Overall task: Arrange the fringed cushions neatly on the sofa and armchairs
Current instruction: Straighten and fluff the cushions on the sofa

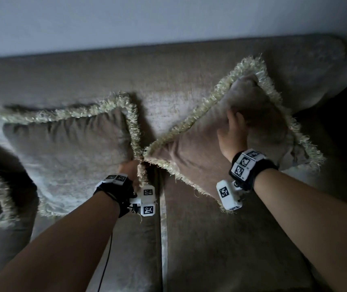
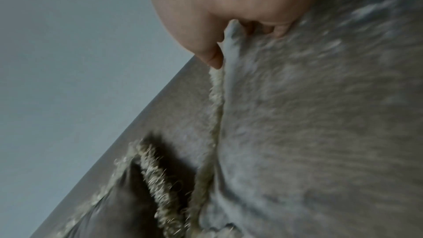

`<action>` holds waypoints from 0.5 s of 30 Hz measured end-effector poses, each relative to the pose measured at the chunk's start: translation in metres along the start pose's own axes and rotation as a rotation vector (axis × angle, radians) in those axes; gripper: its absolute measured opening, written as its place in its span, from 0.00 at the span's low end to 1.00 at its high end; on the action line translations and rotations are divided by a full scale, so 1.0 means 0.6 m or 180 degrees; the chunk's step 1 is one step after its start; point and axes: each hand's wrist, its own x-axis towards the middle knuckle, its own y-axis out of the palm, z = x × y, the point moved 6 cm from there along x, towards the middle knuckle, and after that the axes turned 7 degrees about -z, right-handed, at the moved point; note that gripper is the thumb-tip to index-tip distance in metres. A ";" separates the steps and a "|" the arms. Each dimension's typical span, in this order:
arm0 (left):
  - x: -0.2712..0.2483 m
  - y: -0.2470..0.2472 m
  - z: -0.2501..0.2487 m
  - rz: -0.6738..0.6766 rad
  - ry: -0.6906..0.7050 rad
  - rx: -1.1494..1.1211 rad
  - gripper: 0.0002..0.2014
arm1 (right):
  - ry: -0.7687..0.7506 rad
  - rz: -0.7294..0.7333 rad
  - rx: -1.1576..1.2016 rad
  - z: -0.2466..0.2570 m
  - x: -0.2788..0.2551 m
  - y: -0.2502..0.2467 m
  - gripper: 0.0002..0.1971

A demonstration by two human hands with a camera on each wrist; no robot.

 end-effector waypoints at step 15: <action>0.139 -0.435 0.194 -0.0126 -0.0731 -0.0399 0.06 | -0.0257 0.0830 0.0121 0.396 -0.192 0.337 0.32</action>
